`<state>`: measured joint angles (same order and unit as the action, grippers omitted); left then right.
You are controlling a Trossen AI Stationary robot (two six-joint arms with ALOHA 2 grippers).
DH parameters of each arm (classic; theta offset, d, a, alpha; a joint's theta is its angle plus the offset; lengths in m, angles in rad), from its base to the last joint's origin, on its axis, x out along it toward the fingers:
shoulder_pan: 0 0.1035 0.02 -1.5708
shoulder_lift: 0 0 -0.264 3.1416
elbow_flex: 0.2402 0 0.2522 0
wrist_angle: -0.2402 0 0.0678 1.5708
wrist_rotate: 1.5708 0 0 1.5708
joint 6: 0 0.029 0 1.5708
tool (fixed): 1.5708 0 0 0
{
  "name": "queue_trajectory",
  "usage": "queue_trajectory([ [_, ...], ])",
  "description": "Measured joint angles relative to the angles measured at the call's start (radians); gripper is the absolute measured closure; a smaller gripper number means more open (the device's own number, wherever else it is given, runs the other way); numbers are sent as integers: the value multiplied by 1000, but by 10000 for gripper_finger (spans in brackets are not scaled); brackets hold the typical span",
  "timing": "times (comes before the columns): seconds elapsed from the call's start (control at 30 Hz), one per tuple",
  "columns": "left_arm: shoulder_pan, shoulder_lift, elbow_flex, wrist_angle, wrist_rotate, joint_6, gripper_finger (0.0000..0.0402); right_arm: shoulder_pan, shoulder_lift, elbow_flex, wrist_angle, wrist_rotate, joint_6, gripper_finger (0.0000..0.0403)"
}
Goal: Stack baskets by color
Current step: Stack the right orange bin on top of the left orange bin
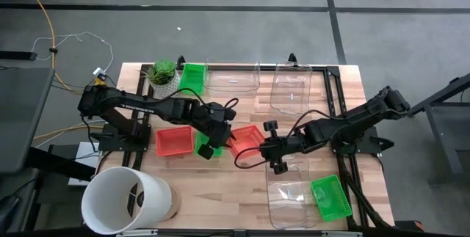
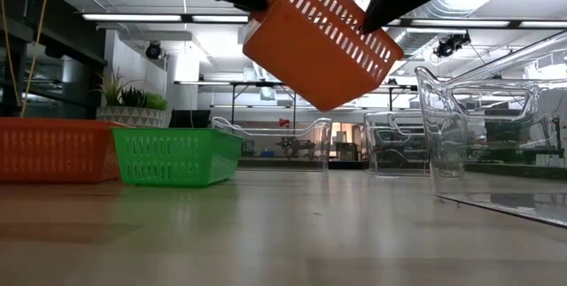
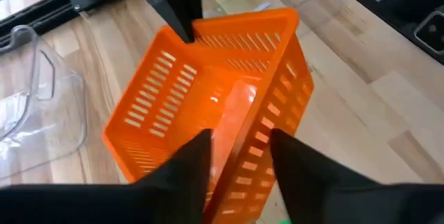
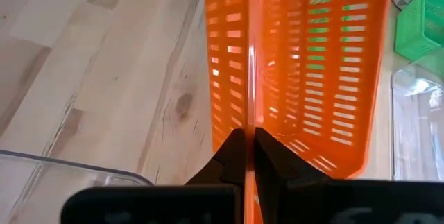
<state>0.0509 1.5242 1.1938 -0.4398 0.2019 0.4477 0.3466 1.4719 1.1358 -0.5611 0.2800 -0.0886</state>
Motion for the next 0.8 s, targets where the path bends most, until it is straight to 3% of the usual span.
queue_trajectory([
  [0.1,-1,0,0,-11,11,27,367,0,0,0,-3,5,-27,403],
  [0.17,-3,0,0,-25,14,29,390,0,0,0,-2,19,-33,402],
  [0.33,-1,0,0,-67,2,31,395,0,0,0,2,99,-7,375],
  [0.53,1,-6,6,-144,-65,44,400,2,0,55,-115,150,95,269],
  [0.67,-2,-6,59,-301,-132,47,401,1,-11,93,-193,167,139,195],
  [0.8,-30,-6,143,-512,-150,23,401,1,-34,97,-301,202,217,160],
])
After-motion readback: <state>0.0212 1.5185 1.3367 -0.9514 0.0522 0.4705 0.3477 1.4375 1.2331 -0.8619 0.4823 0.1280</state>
